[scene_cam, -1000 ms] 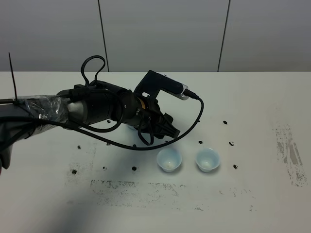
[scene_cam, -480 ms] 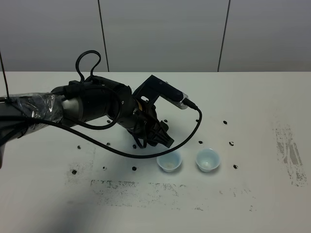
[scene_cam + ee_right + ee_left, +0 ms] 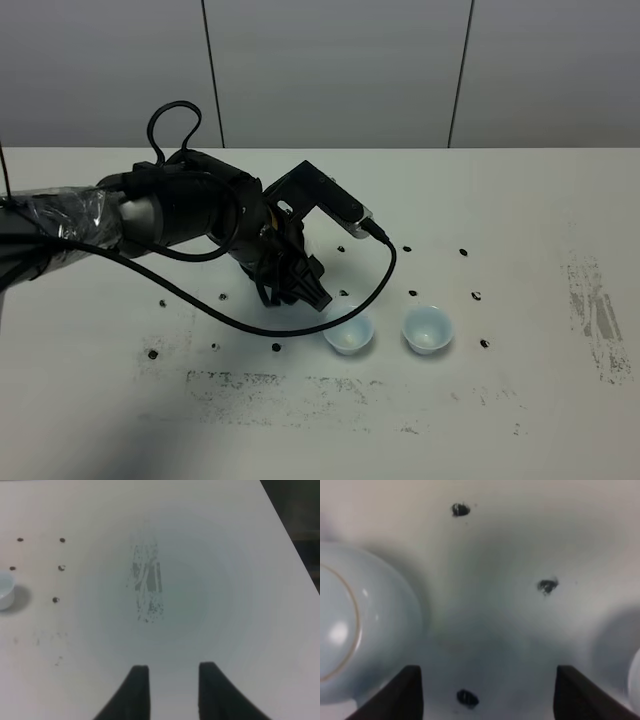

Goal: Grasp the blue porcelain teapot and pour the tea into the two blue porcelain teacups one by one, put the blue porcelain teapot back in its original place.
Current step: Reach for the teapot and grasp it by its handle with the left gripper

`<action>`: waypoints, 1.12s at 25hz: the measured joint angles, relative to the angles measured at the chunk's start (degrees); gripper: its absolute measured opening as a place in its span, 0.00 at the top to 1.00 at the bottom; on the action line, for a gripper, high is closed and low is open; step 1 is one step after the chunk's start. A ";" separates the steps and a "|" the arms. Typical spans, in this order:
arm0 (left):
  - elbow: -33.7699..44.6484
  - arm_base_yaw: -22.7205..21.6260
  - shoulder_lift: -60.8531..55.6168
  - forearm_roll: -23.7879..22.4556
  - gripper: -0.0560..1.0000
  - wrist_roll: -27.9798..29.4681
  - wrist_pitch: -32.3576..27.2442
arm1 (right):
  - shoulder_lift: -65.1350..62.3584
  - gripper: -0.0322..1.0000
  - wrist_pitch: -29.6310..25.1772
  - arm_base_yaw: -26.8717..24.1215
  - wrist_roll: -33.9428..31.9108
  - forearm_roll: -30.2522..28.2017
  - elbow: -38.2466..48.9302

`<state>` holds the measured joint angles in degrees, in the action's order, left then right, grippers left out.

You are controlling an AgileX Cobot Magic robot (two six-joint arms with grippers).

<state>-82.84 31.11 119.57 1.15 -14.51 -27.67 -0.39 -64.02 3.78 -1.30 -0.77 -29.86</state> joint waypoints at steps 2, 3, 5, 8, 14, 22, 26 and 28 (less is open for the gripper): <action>0.00 -0.19 0.00 -1.15 0.40 0.00 -1.48 | 0.00 0.75 0.00 0.00 0.00 0.00 0.00; 0.00 -0.27 0.00 -1.15 0.40 0.00 -2.08 | 0.00 0.75 0.00 0.00 0.00 0.00 0.00; 0.00 -0.33 0.00 -2.17 0.40 -0.61 -3.39 | 0.00 0.75 0.00 0.00 0.00 0.00 0.00; 0.00 -0.33 0.00 -4.09 0.40 -1.20 -4.51 | 0.00 0.75 0.00 0.00 0.00 0.00 0.00; 0.00 -0.89 0.00 -10.09 0.40 -1.33 -6.64 | 0.00 0.75 0.00 0.00 0.00 0.00 0.00; 0.00 -1.69 0.00 -17.65 0.40 -1.33 -9.86 | 0.00 0.75 0.00 0.00 0.05 0.00 0.00; 0.00 -2.12 -0.74 -18.10 0.40 -1.33 -13.56 | 0.00 0.75 0.00 0.00 0.05 0.00 0.00; 0.00 -2.12 -2.84 -15.97 0.40 -1.33 -15.78 | 0.00 0.75 0.00 0.00 0.01 0.00 0.00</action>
<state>-82.84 28.98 116.73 -14.83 -15.84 -43.45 -0.39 -64.02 3.78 -1.29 -0.77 -29.86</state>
